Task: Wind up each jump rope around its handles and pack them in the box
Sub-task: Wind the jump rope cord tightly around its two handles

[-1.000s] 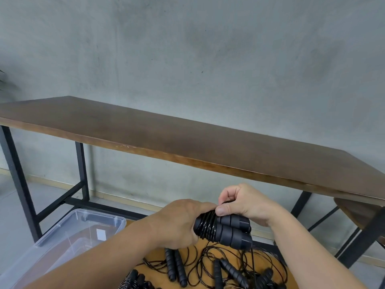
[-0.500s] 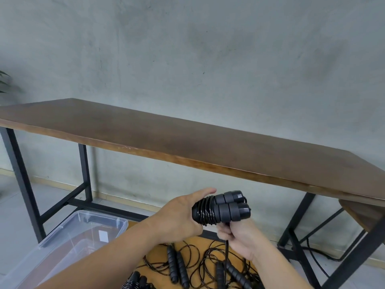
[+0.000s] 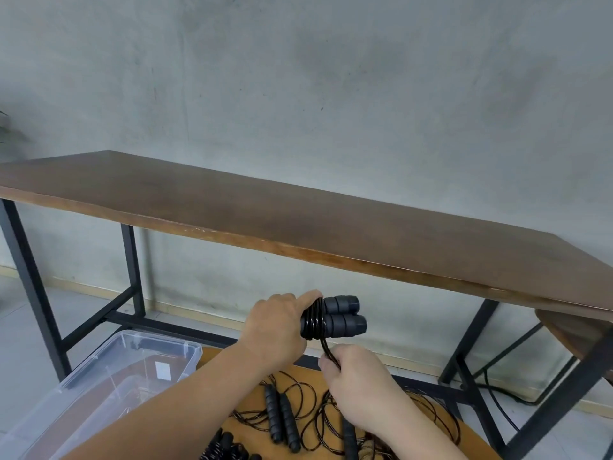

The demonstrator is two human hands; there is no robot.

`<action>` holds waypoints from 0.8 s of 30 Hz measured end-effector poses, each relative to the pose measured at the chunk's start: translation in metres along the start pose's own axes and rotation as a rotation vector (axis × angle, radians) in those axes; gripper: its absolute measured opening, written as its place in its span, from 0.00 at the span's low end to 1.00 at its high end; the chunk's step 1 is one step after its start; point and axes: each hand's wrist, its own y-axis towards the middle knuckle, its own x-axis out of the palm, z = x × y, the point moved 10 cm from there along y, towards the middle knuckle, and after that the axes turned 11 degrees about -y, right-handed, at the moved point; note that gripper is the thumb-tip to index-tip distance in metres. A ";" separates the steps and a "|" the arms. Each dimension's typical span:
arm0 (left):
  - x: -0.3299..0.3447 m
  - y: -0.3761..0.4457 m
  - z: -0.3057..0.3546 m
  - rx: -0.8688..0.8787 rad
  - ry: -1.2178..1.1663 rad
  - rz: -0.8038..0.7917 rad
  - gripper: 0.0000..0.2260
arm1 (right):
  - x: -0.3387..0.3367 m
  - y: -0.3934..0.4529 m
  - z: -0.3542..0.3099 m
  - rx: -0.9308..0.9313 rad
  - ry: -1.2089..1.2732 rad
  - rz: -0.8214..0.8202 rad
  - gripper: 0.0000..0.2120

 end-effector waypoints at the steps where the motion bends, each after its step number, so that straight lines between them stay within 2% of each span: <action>1: 0.000 0.000 0.000 0.012 0.076 -0.002 0.29 | -0.004 -0.003 -0.004 -0.020 -0.087 -0.006 0.15; 5: 0.007 -0.006 0.009 0.090 0.231 -0.063 0.28 | -0.029 -0.004 -0.021 -0.124 -0.345 0.020 0.10; 9: 0.010 -0.010 0.016 0.145 0.198 -0.130 0.28 | -0.057 0.001 -0.033 -0.193 -0.464 -0.003 0.08; 11: 0.012 -0.012 0.022 0.175 0.144 -0.186 0.28 | -0.069 0.008 -0.033 -0.216 -0.438 -0.051 0.07; 15: 0.010 -0.019 0.033 0.242 -0.009 -0.290 0.25 | -0.079 0.026 -0.023 -0.252 -0.246 -0.158 0.08; 19: 0.013 -0.029 0.045 0.260 -0.195 -0.390 0.28 | -0.079 0.040 -0.007 -0.261 -0.034 -0.223 0.11; 24: 0.002 -0.029 0.046 0.178 -0.500 -0.387 0.29 | -0.057 0.047 0.018 -0.190 0.532 -0.319 0.12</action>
